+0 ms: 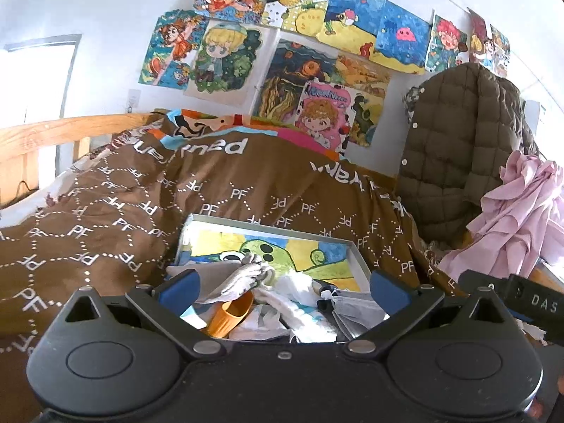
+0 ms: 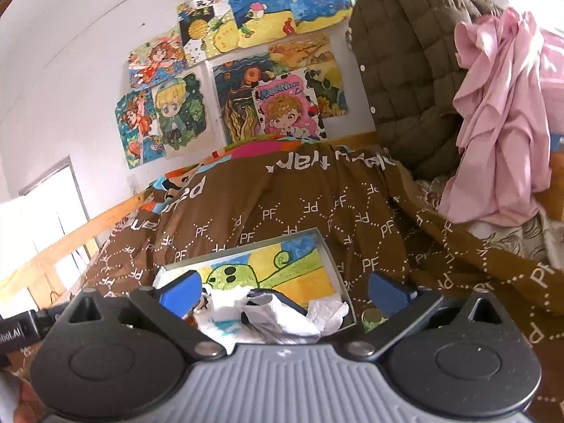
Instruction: Organize soft objects
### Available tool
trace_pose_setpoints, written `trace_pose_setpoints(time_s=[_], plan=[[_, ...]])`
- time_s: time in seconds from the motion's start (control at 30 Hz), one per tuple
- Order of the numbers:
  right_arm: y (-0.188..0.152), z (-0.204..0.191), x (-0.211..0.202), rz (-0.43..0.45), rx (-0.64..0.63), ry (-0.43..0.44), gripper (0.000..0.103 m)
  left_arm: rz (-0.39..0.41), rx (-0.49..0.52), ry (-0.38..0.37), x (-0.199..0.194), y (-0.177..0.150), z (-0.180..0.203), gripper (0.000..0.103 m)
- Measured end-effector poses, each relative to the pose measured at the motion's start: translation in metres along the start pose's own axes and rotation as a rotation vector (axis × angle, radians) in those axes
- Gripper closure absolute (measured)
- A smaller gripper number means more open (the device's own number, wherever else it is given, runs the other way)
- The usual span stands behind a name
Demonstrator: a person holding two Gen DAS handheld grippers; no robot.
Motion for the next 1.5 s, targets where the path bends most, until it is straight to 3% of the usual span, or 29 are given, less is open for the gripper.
trace_pose_setpoints(time_s=[0.2,0.93,1.5], plan=[[0.001,-0.020,-0.018,0.017,-0.044,0.012,0.000,0.014,0.005,0.014,-0.018,-0.002,-0.005,0.001],[-0.018,-0.033,-0.056,0.020,-0.067,0.007,0.000,0.084,0.073,0.044,-0.064,-0.003,-0.008,0.001],[-0.049,-0.053,-0.096,0.018,-0.067,0.013,0.000,0.042,0.041,0.072,-0.101,-0.030,-0.046,0.001]])
Point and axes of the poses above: each gripper's, at about its wrist camera, not at the fingertips, and x roughly the way its jaws point, z to its right, y to its top, the point moved 10 cm from there along x, roughly the way its jaws point, and after that the axes turned 11 degrees about y, right-handed, at the moved point
